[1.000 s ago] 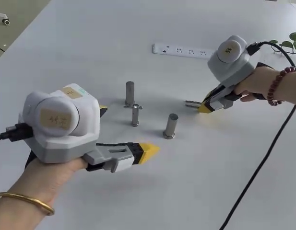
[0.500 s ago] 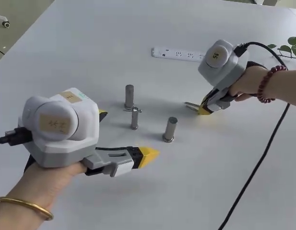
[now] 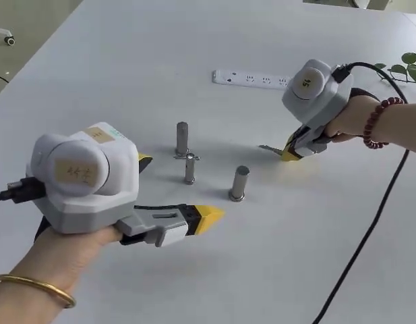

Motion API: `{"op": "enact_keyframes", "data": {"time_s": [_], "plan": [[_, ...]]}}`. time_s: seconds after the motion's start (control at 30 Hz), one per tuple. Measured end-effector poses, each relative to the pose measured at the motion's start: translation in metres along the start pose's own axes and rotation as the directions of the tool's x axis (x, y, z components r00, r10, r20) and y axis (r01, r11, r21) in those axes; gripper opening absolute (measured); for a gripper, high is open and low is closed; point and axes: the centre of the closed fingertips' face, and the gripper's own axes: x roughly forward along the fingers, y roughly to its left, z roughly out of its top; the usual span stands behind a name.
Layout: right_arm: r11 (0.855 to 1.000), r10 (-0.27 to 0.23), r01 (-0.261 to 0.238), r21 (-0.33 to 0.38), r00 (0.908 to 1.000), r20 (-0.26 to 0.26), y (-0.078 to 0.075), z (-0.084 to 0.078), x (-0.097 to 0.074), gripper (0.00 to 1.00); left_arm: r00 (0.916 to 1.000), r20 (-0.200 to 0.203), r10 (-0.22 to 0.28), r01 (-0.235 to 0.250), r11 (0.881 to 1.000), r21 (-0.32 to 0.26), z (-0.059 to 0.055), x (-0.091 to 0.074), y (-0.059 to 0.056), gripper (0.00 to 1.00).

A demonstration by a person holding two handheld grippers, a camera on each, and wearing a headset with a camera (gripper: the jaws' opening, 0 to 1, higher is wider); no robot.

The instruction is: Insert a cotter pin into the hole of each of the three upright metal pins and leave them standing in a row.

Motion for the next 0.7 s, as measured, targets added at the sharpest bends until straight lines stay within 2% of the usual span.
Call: {"op": "enact_keyframes", "data": {"time_s": [0.1,0.23,0.3,0.43,0.5,0.57,0.7], "plan": [[1.0,-0.003,0.003,-0.004,0.9999,0.016,0.001,0.004,-0.004,0.0,1.0,0.007,0.0,0.0,1.0,0.001,0.003,-0.002,0.0,0.82],[1.0,-0.004,0.005,-0.004,0.9989,0.046,0.009,0.01,-0.014,0.0,0.9998,0.017,-0.01,0.011,1.0,-0.016,0.007,-0.003,0.0,0.79],[1.0,-0.005,0.005,-0.006,0.9982,0.061,0.007,0.013,-0.013,0.0,0.9997,0.019,-0.017,0.018,1.0,-0.023,0.007,-0.003,0.0,0.77],[0.999,-0.006,0.009,-0.037,0.9966,0.082,0.015,0.017,-0.019,0.0,0.9995,0.012,-0.028,0.028,0.999,-0.033,0.008,-0.003,-0.001,0.75],[0.999,-0.002,0.007,-0.05,0.9955,0.094,0.026,0.018,-0.028,0.0,0.9993,0.01,-0.036,0.036,0.999,-0.038,0.009,-0.004,-0.001,0.72],[0.999,-0.005,0.011,-0.052,0.9938,0.111,0.025,0.02,-0.03,0.0,0.9986,0.012,-0.051,0.051,0.997,-0.049,0.01,-0.005,-0.003,0.68],[0.997,-0.006,0.017,-0.078,0.9896,0.143,0.036,0.026,-0.045,0.0,0.9977,0.011,-0.068,0.068,0.996,-0.053,0.013,-0.005,-0.007,0.66]]}}
